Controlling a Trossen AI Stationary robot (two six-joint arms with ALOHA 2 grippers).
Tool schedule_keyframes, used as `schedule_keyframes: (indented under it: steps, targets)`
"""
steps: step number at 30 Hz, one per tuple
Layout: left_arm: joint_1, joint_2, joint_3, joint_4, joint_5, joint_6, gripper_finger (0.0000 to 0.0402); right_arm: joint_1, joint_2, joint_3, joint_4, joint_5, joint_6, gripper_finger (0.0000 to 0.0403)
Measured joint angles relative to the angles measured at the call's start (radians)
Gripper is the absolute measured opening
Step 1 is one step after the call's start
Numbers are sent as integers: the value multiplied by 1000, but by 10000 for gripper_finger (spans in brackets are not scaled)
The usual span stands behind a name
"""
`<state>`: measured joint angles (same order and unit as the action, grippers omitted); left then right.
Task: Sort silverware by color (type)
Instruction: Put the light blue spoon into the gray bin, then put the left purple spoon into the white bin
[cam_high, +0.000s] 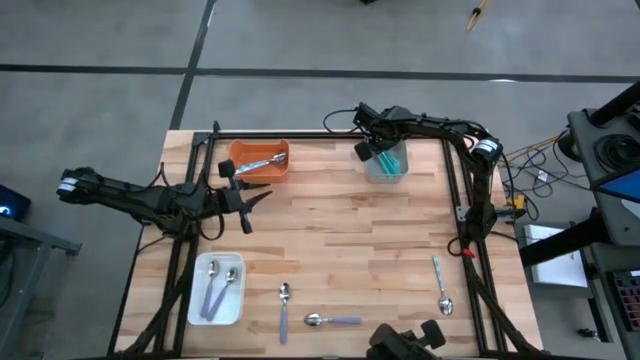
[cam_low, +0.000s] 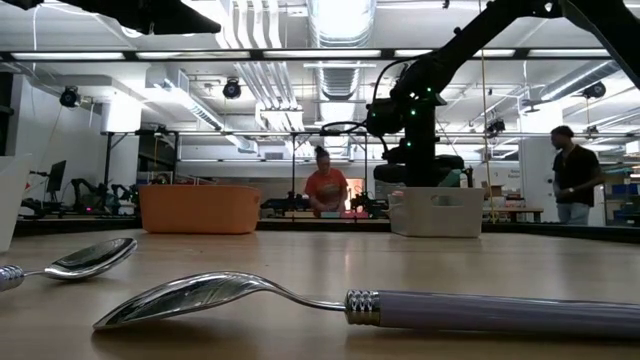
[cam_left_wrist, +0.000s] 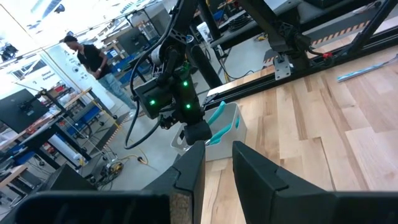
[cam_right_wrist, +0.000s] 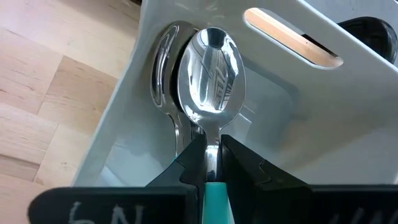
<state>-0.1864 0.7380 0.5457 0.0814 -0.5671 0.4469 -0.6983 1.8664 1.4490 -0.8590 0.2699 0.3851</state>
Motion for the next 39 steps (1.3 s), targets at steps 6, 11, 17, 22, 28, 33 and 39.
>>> schedule_keyframes:
  steps: [6, 11, 17, 22, 28, 33, 39]
  targets:
    - [0, 0, 0, 0, 0, 0, 63, 0, 0, 0, 3, 0, 0, 36]
    - [0, 0, 0, 0, 0, 0, 63, 0, 0, 0, 5, 0, 0, 36]
    - [0, 0, 0, 0, 0, 0, 63, 0, 0, 0, 12, 1, 8, 48]
    - [0, 0, 0, -1, 0, 0, 63, -1, 0, 0, 13, -1, 13, 87]
    - [0, 0, 0, -12, 0, 0, 63, -1, -9, 0, 12, -6, 15, 108]
    - [0, 0, 0, -11, 0, 0, 63, 7, -51, 0, 12, -6, 14, 109]
    - [0, 0, 0, -11, 0, 0, 63, 70, -141, 0, 11, -4, 14, 109]
